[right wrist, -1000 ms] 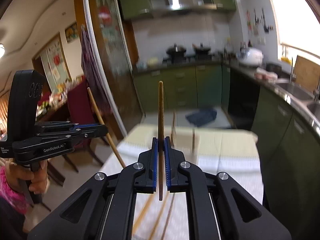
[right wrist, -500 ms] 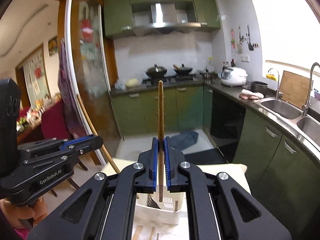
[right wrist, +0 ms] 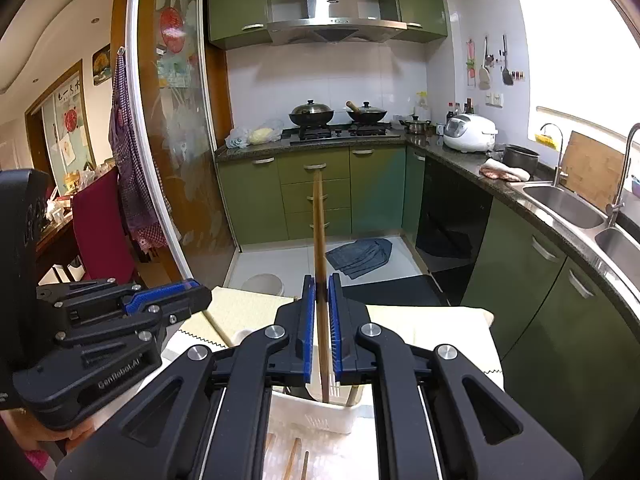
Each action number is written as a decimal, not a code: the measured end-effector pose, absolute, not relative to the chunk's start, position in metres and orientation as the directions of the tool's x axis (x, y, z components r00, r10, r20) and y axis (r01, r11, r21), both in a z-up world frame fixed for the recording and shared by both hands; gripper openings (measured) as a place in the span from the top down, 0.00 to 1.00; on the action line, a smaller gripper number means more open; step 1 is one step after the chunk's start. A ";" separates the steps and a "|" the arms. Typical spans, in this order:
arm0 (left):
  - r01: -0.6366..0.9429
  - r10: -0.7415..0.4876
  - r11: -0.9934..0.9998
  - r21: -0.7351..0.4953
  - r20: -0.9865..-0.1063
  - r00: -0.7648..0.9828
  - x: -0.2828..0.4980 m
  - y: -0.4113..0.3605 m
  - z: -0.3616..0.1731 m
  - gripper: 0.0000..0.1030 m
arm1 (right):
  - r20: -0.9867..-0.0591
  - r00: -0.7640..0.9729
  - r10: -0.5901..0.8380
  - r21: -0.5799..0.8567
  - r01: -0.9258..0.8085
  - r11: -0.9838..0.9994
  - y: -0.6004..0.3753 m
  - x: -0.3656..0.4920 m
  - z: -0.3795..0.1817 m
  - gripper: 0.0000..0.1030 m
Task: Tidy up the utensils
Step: 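Lift both chopsticks upright and lower them into the white caddy, then open both tools and lower them back to the chopsticks on the cloth, then grasp a chopstick with the left tool while the right tool grasps another, then lift both chopsticks upright and lower them into the white caddy, then open both tools and lower them back to the last chopsticks, then grasp a chopstick with the left tool while the right tool grasps the last one, then lift both chopsticks upright and lower them into the white caddy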
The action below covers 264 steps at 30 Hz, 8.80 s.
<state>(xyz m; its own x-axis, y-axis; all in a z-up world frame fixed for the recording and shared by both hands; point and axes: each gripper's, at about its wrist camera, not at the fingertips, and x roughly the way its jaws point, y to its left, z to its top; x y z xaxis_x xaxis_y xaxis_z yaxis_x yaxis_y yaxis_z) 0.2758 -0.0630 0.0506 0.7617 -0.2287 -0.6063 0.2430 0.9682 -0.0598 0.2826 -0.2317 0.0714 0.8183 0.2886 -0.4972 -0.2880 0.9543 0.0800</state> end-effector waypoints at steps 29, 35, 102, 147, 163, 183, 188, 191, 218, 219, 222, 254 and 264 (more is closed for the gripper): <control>0.198 -0.120 0.978 -0.059 -0.942 0.313 0.213 -0.076 -0.126 0.75 | -0.653 0.693 0.304 0.155 -0.272 0.950 -0.328 0.133 -0.027 0.64; 0.147 -0.112 0.986 -0.077 -0.963 0.246 0.227 -0.076 -0.151 0.75 | -0.711 0.627 0.318 0.188 -0.266 0.945 -0.333 0.136 -0.069 0.64; 0.250 -0.194 0.964 -0.091 -0.883 0.428 0.178 -0.030 -0.071 0.94 | -0.741 0.508 0.439 0.273 -0.369 0.888 -0.288 0.147 -0.073 0.94; 0.241 -0.217 0.970 -0.019 -0.501 0.838 0.214 -0.060 0.148 0.94 | -0.400 0.806 0.436 0.206 -0.384 0.900 -0.296 0.199 0.144 0.94; 0.238 -0.240 0.967 -0.096 -0.664 0.708 0.282 -0.066 0.053 0.94 | -0.566 0.743 0.359 0.164 -0.325 0.931 -0.258 0.306 0.048 0.93; 0.261 -0.226 0.959 -0.110 -0.853 0.470 0.205 -0.074 -0.017 0.65 | -0.576 0.741 0.347 0.129 -0.336 0.933 -0.317 0.172 0.029 0.29; 0.224 -0.170 0.968 -0.117 -0.958 0.233 0.208 -0.090 -0.118 0.70 | -0.727 0.615 0.306 0.092 -0.354 0.931 -0.333 0.151 -0.026 0.28; 0.175 -0.128 0.980 -0.091 -0.970 0.208 0.219 -0.092 -0.144 0.81 | -0.760 0.570 0.314 0.120 -0.352 0.928 -0.344 0.141 -0.050 0.28; 0.097 -0.115 0.991 -0.086 -0.930 0.349 0.234 -0.062 -0.122 0.94 | -0.875 0.358 0.325 0.177 -0.389 0.904 -0.248 0.192 -0.131 0.39; 0.097 -0.120 0.991 -0.091 -0.928 0.353 0.233 -0.059 -0.120 0.94 | -0.882 0.345 0.321 0.180 -0.383 0.906 -0.239 0.198 -0.137 0.44; 0.093 -0.141 0.989 -0.115 -0.925 0.354 0.231 -0.048 -0.116 0.94 | -0.896 0.328 0.300 0.172 -0.367 0.914 -0.220 0.209 -0.152 0.48; 0.117 -0.175 0.983 -0.140 -0.904 0.390 0.207 -0.022 -0.113 0.94 | -0.824 0.468 0.319 0.191 -0.301 0.934 -0.212 0.200 -0.133 0.93; 0.158 -0.187 0.979 -0.126 -0.863 0.470 0.181 -0.025 -0.078 0.94 | -0.720 0.587 0.372 0.222 -0.313 0.924 -0.248 0.157 -0.077 0.93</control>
